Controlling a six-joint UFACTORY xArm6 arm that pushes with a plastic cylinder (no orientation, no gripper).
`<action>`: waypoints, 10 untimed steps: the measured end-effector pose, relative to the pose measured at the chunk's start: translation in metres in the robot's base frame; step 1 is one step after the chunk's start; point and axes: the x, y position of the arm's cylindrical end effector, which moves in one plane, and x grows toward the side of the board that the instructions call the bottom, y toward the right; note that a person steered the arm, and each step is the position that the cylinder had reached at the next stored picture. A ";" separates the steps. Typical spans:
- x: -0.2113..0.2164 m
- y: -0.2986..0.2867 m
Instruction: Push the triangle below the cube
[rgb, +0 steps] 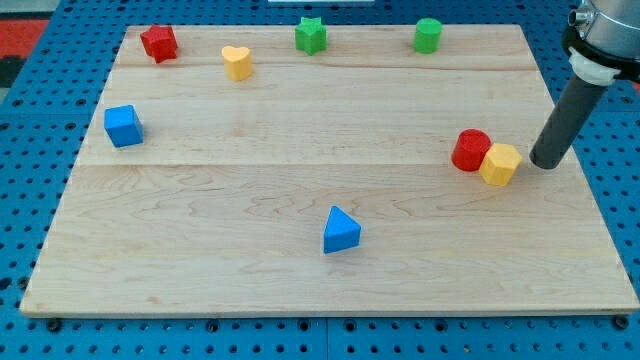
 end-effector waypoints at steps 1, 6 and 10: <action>0.017 -0.033; 0.004 -0.025; 0.039 -0.057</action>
